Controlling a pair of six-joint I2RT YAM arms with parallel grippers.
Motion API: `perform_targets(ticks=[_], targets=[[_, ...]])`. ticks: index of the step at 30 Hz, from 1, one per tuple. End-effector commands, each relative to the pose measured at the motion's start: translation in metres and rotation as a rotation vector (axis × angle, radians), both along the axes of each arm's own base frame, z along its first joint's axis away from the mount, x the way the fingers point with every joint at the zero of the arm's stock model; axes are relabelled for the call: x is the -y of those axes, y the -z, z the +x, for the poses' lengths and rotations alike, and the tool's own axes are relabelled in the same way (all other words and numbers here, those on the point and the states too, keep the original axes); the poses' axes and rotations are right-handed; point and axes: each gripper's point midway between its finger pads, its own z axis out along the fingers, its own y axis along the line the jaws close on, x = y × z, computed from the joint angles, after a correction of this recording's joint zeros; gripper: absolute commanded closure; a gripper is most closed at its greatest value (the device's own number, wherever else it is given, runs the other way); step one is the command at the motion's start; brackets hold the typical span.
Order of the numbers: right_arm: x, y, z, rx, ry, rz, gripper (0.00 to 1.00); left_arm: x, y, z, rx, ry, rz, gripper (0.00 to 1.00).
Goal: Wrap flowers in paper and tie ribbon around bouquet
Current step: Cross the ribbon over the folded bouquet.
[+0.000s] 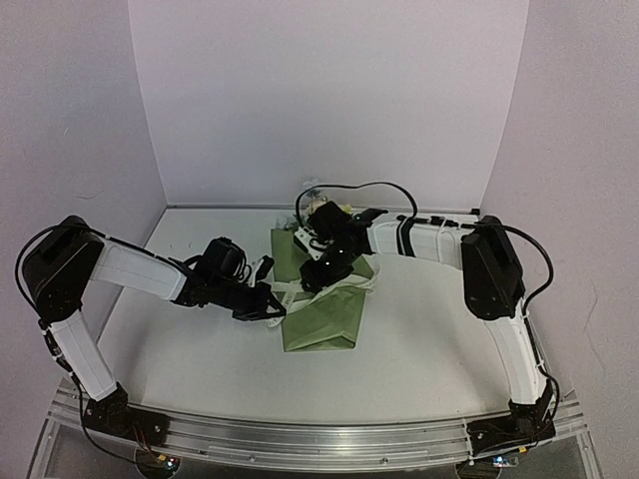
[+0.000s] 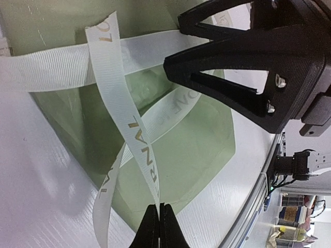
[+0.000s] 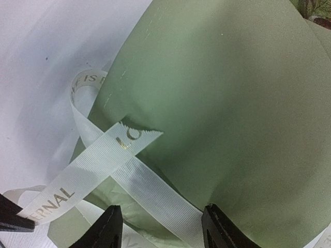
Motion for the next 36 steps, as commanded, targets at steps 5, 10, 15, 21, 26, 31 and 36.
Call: perform_targets(ticks=[5,10,15,21,26,31,36], targets=[[0.003,0.012,-0.001,0.058,-0.029,-0.101,0.47,0.004,0.003,-0.007,0.001,0.057,0.022,1.00],[0.006,0.012,0.002,0.073,-0.021,-0.118,0.59,0.002,0.004,-0.008,-0.004,0.055,0.029,1.00],[0.007,0.009,0.005,0.086,-0.011,-0.122,0.78,0.002,0.003,-0.010,-0.003,0.058,0.029,1.00],[0.006,0.002,0.007,0.095,-0.001,-0.111,0.88,0.003,0.000,-0.012,-0.002,0.076,0.017,1.00],[0.006,-0.007,0.006,0.101,0.002,-0.095,0.80,0.008,-0.004,-0.024,-0.023,0.128,-0.033,1.00],[0.006,-0.016,0.006,0.115,0.002,-0.089,0.78,0.013,-0.009,-0.034,-0.011,0.162,-0.061,0.97],[0.008,-0.019,0.008,0.126,0.009,-0.093,0.78,0.014,-0.011,-0.037,-0.023,0.156,-0.071,0.96]])
